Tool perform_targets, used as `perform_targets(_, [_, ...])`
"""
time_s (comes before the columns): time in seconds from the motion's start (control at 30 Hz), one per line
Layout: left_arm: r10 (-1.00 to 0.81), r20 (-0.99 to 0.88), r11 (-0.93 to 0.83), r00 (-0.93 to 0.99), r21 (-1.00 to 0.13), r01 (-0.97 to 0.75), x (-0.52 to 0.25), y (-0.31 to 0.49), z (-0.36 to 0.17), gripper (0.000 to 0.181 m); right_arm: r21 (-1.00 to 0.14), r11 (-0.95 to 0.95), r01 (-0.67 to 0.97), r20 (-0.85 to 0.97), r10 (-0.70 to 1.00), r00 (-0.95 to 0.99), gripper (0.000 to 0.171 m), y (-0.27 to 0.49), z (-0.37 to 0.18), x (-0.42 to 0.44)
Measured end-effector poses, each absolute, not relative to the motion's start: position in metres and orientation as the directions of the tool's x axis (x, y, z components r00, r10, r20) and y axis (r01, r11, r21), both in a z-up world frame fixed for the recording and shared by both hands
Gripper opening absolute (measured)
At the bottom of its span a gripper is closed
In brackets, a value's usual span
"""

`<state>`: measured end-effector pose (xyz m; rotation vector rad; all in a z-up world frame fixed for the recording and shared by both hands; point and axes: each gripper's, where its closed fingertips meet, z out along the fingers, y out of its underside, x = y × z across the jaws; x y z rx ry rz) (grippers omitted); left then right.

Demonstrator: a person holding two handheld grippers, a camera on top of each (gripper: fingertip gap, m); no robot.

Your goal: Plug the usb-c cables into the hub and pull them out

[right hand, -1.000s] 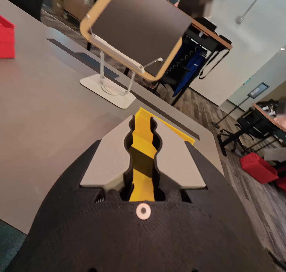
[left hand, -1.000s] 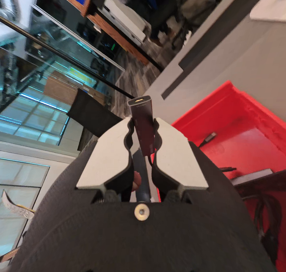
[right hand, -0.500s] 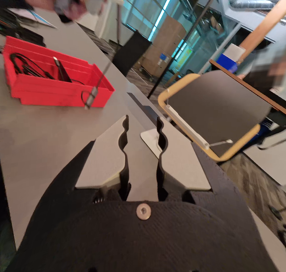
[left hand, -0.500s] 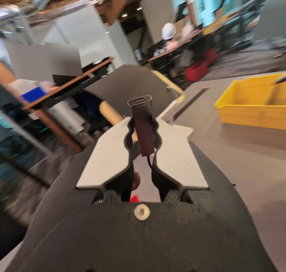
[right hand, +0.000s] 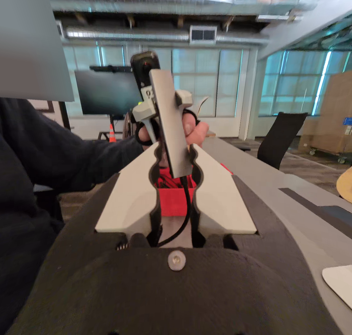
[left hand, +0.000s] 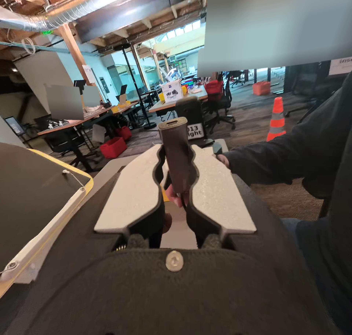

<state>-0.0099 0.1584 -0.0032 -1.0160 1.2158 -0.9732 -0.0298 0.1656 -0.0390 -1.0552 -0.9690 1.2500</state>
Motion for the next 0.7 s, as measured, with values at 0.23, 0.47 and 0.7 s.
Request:
perform_targets(0.23, [-0.971,-0.176,0.18,0.159,-0.984,0.012,-0.018,0.177,-0.029,0.025,-0.979,0.012,-0.203,-0.021,0.987,0.161,0.021,0.181,-0.061,-0.029])
perform_targets(0.47, [-0.892,-0.235,0.123,0.386,-0.948,-0.293,-0.086,0.206,-0.067,0.045,-0.906,0.117,0.406,0.301,0.854,0.425,0.02,0.234,-0.153,0.001])
perform_targets(0.7, [-0.675,-0.525,-0.081,0.519,-0.646,-0.759,-0.242,0.212,-0.119,0.039,-0.674,0.024,0.739,0.449,0.807,0.384,0.02,0.258,-0.24,0.035])
